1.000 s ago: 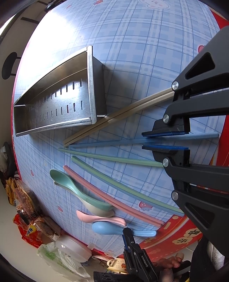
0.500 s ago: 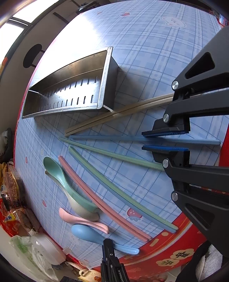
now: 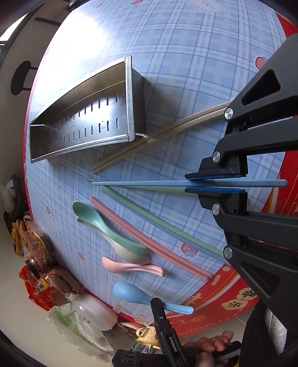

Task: Organize utensils
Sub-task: 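Lift the blue chopstick with the right tool while the left tool grasps the blue spoon, then lower the blue chopstick and blue spoon into the steel caddy and open both tools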

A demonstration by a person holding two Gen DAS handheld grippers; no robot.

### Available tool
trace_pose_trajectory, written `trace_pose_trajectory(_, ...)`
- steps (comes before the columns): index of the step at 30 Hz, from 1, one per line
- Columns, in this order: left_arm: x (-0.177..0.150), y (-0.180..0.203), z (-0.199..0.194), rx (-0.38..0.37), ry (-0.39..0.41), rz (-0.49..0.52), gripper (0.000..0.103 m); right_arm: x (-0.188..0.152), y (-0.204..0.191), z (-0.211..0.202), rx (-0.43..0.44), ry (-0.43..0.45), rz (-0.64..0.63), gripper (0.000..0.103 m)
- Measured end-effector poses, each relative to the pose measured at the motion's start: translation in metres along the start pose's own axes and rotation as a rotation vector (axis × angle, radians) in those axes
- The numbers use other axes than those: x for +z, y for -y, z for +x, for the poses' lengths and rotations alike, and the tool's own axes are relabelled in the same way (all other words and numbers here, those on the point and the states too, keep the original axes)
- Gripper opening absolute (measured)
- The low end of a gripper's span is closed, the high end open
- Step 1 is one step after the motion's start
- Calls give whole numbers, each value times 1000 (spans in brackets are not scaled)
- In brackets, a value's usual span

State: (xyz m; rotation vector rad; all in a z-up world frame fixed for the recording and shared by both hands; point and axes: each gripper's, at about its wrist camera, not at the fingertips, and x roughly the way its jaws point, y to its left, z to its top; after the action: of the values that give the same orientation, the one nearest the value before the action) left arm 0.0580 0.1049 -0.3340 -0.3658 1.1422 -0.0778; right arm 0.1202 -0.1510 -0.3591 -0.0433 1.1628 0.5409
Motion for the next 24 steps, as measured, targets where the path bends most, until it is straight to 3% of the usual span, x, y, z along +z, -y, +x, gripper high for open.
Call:
trace_pose_trajectory(12,43,27,-17,-76,30,29,11,47,20,-34,44,104,76,6)
trace_pose_trajectory(18,89,63,-1,-110,37,82,11,89,53,-35,-19,129,82,6)
trace_pose_trajectory(24,142,108,37,-156,19,94,11,126,80,-11,-65,94,79,6)
